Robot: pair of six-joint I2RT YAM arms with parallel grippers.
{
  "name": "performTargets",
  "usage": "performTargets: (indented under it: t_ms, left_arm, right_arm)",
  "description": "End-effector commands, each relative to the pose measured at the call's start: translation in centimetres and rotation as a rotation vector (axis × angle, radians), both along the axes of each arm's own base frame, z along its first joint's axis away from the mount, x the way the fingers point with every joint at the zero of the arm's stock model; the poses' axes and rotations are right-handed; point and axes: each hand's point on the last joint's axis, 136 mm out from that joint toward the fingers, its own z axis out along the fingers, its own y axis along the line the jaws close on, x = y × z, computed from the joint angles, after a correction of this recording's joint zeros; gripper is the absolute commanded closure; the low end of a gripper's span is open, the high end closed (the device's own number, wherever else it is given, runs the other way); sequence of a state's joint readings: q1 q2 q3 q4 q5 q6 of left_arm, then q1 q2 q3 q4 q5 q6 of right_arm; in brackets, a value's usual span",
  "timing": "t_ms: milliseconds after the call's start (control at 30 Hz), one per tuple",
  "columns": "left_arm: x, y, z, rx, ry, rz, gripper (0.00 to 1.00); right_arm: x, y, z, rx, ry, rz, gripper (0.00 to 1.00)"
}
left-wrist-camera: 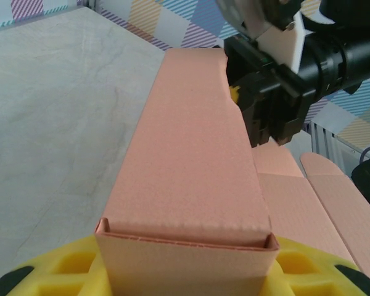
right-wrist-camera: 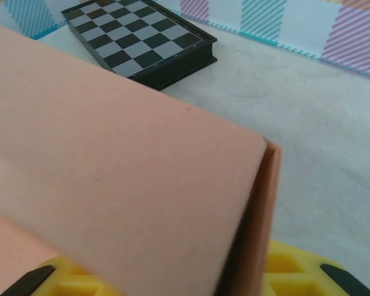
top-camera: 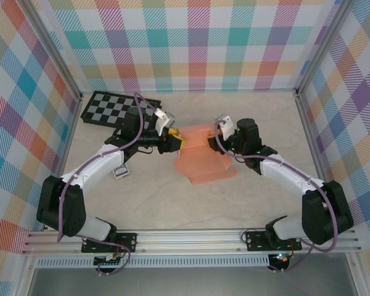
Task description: Fold the paper box
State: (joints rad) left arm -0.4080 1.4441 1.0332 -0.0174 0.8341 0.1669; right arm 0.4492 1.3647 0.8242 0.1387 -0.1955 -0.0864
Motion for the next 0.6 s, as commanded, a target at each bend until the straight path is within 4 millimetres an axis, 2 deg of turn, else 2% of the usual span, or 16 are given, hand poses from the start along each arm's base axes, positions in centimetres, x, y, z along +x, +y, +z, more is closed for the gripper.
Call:
performTargets:
  t_ms: [0, 167, 400, 467, 567]
  left_arm:
    - [-1.0, -0.5, 1.2, -0.043, -0.021, -0.045, 0.82]
    - [-1.1, -0.8, 0.9, -0.034, -0.021, -0.039, 0.82]
    - [-1.1, -1.3, 0.0, -0.011, -0.013, -0.015, 0.81]
    - [-0.9, -1.4, -0.3, -0.014, 0.001, -0.002, 0.77]
    - [-0.6, -1.3, -0.8, -0.014, 0.035, 0.019, 0.66]
  right_arm:
    - [2.1, -0.8, 0.3, 0.011, -0.015, -0.146, 0.72]
    - [3.0, -1.2, -0.3, -0.021, -0.008, -0.225, 0.77]
    - [3.0, -1.2, -1.2, -0.055, 0.010, -0.258, 0.79]
    - [2.6, -0.8, -1.5, -0.071, 0.016, -0.222, 0.83]
    - [2.3, -0.9, -2.2, -0.188, 0.008, -0.151, 0.90]
